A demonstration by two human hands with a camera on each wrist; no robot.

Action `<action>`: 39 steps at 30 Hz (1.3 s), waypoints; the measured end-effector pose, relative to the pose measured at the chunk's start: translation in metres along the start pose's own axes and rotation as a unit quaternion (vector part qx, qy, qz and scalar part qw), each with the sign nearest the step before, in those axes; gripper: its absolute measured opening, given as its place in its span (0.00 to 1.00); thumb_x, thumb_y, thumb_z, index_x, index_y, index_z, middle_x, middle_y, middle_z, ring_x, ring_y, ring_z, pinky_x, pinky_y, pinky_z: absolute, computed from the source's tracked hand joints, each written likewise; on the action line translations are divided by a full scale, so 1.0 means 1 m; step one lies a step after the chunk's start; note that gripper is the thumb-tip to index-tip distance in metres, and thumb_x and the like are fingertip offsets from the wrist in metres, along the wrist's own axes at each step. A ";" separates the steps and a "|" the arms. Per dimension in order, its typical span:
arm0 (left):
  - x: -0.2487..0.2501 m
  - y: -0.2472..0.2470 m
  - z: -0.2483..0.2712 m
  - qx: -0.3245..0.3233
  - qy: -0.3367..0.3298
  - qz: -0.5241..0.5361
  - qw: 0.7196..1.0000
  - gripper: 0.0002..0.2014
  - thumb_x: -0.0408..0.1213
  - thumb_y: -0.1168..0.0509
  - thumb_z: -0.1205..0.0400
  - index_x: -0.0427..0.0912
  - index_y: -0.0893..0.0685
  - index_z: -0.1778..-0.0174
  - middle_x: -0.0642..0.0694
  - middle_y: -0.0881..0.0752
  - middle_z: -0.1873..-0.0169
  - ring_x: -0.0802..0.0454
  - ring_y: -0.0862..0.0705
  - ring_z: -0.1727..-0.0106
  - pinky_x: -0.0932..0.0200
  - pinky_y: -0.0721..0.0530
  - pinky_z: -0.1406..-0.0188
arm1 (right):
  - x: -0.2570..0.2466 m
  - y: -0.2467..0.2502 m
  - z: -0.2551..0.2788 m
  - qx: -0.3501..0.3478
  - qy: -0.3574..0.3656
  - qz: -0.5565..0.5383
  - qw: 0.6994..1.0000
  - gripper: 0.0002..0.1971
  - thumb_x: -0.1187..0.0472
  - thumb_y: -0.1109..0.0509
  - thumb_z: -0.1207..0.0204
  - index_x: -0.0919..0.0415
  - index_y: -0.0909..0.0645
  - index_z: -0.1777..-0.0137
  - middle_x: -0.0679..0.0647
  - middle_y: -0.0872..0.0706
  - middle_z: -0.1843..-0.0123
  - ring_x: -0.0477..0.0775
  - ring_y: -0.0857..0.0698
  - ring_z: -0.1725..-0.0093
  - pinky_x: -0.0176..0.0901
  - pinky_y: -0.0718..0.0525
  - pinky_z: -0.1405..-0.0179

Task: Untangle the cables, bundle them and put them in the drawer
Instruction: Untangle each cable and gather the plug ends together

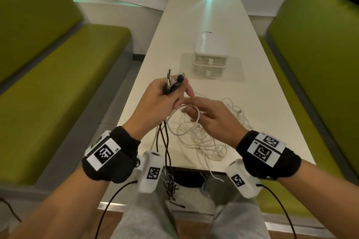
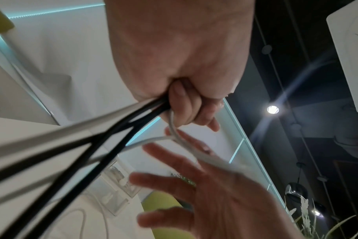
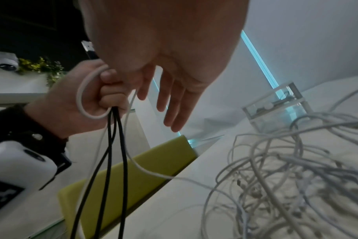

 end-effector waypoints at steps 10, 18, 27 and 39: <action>0.004 0.009 0.000 0.044 -0.010 -0.001 0.999 0.20 0.45 0.44 0.12 0.38 0.16 0.62 0.43 0.33 0.80 0.53 0.38 0.80 0.63 0.38 0.79 | -0.015 0.010 0.007 -0.009 -0.042 -0.092 0.995 0.07 0.75 0.38 0.19 0.72 0.21 0.57 0.64 0.10 0.63 0.59 0.08 0.61 0.59 0.10 0.58; 0.009 0.016 0.001 0.058 -0.017 0.027 0.998 0.19 0.44 0.44 0.11 0.48 0.15 0.66 0.47 0.33 0.80 0.53 0.40 0.80 0.63 0.40 0.81 | -0.026 0.002 0.015 -0.133 -0.123 -0.256 0.950 0.08 0.74 0.39 0.33 0.72 0.20 0.70 0.67 0.18 0.74 0.68 0.15 0.76 0.50 0.14 0.73; 0.010 0.021 0.002 0.065 -0.014 0.031 0.997 0.19 0.45 0.44 0.11 0.46 0.15 0.65 0.46 0.34 0.80 0.53 0.40 0.80 0.62 0.40 0.81 | -0.026 0.004 0.008 -0.108 -0.135 -0.310 0.935 0.08 0.71 0.40 0.30 0.71 0.20 0.64 0.71 0.18 0.75 0.67 0.17 0.79 0.49 0.15 0.74; 0.009 0.017 0.000 0.059 -0.015 0.028 0.998 0.19 0.45 0.44 0.11 0.48 0.15 0.66 0.47 0.34 0.81 0.54 0.40 0.81 0.63 0.40 0.81 | -0.026 0.002 0.017 -0.187 -0.163 -0.381 0.891 0.15 0.72 0.41 0.21 0.69 0.17 0.39 0.67 0.13 0.71 0.63 0.12 0.74 0.49 0.11 0.70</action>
Point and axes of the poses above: each hand's wrist, its own z-axis away from the middle knuckle, its own y-axis out of the back of the hand, x = y × z, the point moved 5 cm from there along -z, towards the middle knuckle
